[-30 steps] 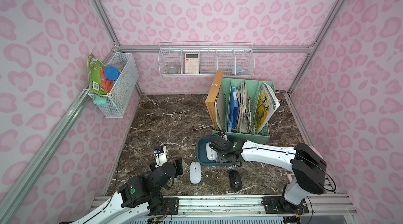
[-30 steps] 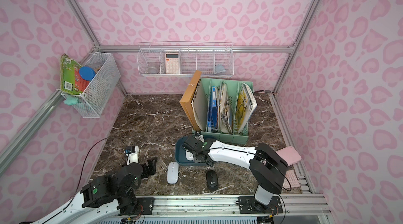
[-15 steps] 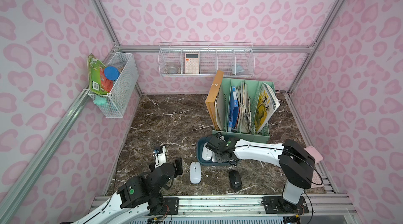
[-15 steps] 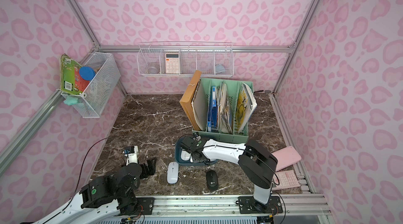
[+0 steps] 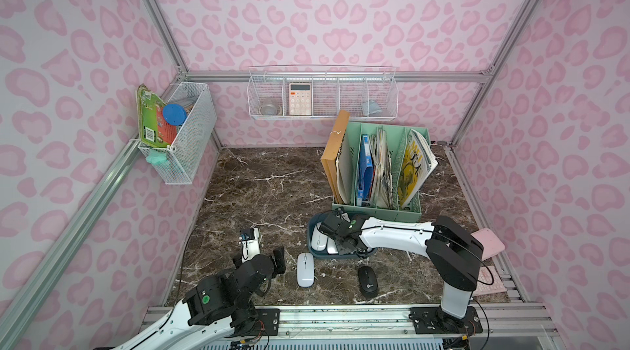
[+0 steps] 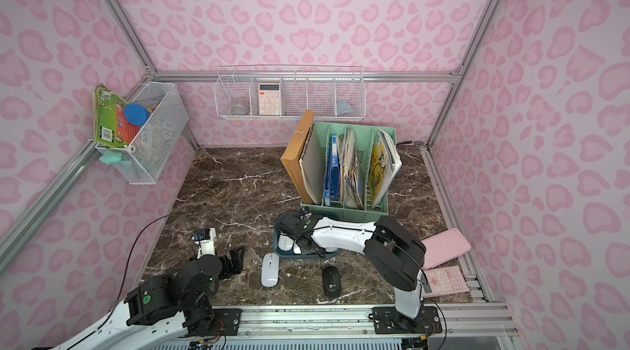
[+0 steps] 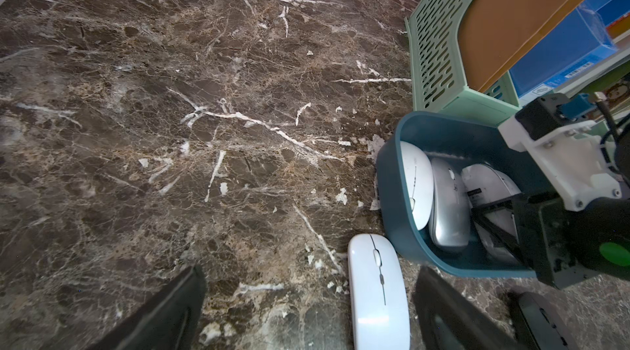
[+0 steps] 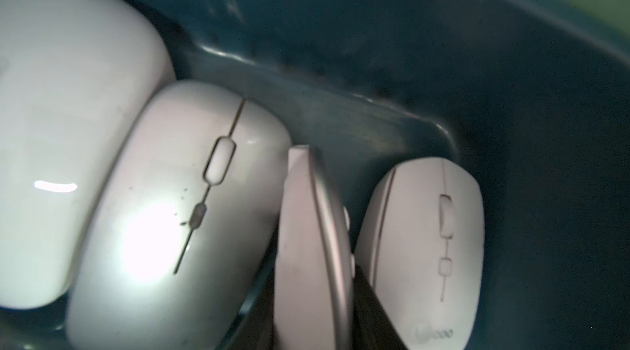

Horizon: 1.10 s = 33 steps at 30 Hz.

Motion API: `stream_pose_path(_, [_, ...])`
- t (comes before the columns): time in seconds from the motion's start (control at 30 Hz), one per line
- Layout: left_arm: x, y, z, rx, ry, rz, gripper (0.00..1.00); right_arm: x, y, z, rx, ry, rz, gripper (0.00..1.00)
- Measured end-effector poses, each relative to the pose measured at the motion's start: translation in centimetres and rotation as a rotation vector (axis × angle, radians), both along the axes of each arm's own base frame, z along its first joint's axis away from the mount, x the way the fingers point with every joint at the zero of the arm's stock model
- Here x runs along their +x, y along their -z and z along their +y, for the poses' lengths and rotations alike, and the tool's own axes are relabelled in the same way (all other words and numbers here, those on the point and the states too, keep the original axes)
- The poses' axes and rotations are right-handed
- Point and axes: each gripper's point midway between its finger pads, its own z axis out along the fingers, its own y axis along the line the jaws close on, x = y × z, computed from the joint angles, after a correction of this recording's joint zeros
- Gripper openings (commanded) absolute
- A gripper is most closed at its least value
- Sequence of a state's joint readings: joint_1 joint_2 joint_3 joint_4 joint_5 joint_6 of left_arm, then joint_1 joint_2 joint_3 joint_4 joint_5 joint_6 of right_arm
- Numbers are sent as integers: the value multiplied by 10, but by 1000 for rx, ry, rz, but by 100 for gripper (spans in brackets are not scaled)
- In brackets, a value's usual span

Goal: Take out the mouse from the storage box
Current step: Pick up the mouse from the storage box.

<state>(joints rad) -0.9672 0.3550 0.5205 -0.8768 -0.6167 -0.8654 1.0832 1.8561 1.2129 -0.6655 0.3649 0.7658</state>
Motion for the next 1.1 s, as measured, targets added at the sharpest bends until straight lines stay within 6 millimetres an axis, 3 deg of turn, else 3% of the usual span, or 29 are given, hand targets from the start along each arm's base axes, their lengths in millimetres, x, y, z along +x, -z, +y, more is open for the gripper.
stream_pose_path(0.43, [0,-1,0,-7,-2,-4,99,0,-14,3,-3,-12,-39,22])
stream_pose_path(0.63, [0,-1,0,-7,-3,-4,99,0,-34,6,41,-15,-59,21])
stream_pose_path(0.8, [0,-2,1,-8,-7,-9,99,1,-65,6,97,-15,-90,21])
stream_pose_path(0.93, [0,-3,3,-11,-11,-16,99,0,-89,-6,119,-4,-117,21])
stream_pose_path(1.1, [1,-4,4,-14,-15,-23,99,4,-110,-38,104,46,-150,21])
